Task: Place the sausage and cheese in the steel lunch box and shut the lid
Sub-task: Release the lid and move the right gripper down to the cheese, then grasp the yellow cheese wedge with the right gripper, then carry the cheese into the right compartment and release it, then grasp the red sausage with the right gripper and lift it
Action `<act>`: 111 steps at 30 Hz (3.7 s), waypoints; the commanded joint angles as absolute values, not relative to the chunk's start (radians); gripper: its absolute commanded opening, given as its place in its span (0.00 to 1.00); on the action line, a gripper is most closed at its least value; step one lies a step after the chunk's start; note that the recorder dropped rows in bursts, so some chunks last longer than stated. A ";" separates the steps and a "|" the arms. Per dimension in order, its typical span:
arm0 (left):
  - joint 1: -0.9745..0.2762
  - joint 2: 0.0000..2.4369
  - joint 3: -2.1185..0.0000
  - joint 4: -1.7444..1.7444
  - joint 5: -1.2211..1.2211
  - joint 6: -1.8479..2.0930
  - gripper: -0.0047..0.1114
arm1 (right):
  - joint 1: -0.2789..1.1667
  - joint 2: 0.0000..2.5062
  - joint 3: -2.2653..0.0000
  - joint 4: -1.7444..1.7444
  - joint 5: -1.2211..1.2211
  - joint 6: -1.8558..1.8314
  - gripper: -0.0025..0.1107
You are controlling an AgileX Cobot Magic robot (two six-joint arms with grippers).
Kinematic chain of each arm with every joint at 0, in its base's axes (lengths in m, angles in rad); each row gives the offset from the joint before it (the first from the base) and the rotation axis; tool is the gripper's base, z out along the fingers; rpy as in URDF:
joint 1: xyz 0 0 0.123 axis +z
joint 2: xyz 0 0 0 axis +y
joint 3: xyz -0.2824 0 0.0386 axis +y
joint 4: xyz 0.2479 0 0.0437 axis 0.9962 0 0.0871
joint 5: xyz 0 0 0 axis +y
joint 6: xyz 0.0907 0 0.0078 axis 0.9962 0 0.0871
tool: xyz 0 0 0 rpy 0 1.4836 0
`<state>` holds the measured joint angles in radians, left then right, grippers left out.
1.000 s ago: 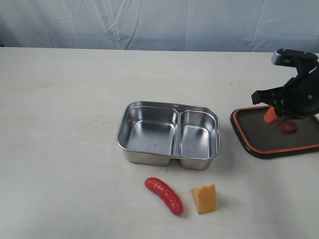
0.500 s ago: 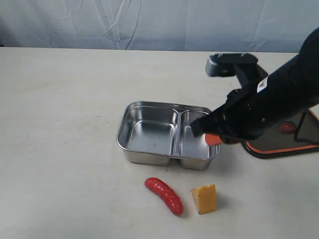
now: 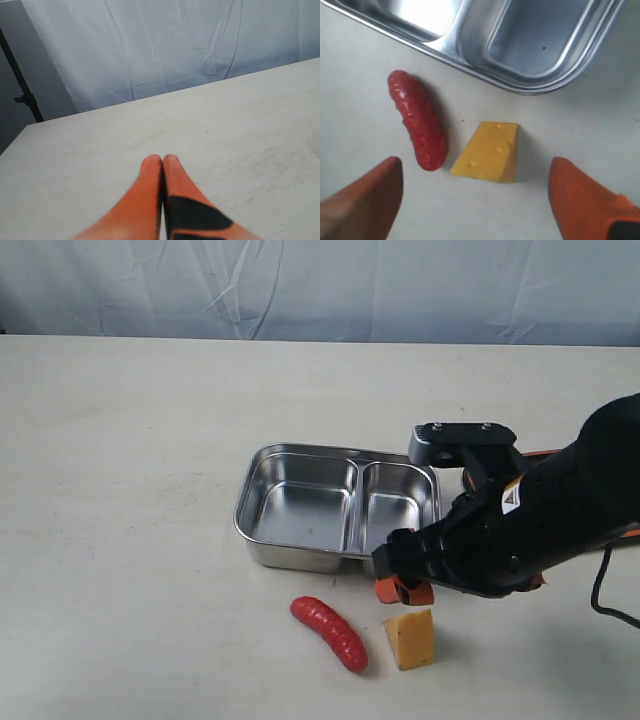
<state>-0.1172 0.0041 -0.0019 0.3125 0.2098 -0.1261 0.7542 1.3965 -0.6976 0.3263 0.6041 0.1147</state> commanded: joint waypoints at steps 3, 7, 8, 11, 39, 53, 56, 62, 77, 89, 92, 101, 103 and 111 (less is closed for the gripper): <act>-0.113 0.000 0.000 0.318 0.209 -0.128 0.04 | 0.758 1.460 -0.693 0.252 0.599 0.247 0.66; -0.113 0.000 0.000 0.318 0.209 -0.128 0.04 | 0.758 1.526 -0.693 0.282 0.603 0.247 0.66; -0.113 0.000 0.000 0.318 0.209 -0.128 0.04 | 0.758 1.535 -0.693 0.284 0.601 0.247 0.66; -0.113 0.000 0.000 0.318 0.209 -0.128 0.04 | 0.758 1.552 -0.693 0.296 0.599 0.235 0.66; -0.113 0.000 0.000 0.318 0.209 -0.128 0.04 | 0.758 1.273 -0.814 0.482 0.621 -0.088 0.01; -0.113 0.000 0.000 0.318 0.209 -0.128 0.04 | 0.756 1.622 -0.982 0.083 0.571 0.122 0.01; -0.113 0.000 0.000 0.318 0.209 -0.128 0.04 | 0.756 1.658 -0.982 0.011 0.549 0.187 0.01; -0.113 0.000 0.000 0.318 0.209 -0.128 0.04 | 0.756 1.668 -0.982 -0.046 0.536 0.265 0.01; -0.113 0.000 0.000 0.318 0.209 -0.128 0.04 | 0.756 1.651 -0.983 -0.056 0.596 0.274 0.50; -0.113 0.000 0.000 0.318 0.209 -0.128 0.04 | 0.916 1.508 -0.982 0.165 0.759 0.103 0.40; -0.113 0.000 0.000 0.318 0.209 -0.128 0.04 | 0.995 1.553 -0.982 0.122 0.766 0.103 0.40; -0.113 0.000 0.000 0.318 0.209 -0.128 0.04 | 1.067 1.733 -0.982 0.070 0.771 0.108 0.40; -0.113 0.000 0.000 0.318 0.209 -0.128 0.04 | 1.069 1.775 -0.982 0.068 0.737 0.108 0.46; -0.113 0.000 0.000 0.318 0.207 -0.128 0.04 | 1.069 1.895 -0.982 0.057 0.619 0.141 0.53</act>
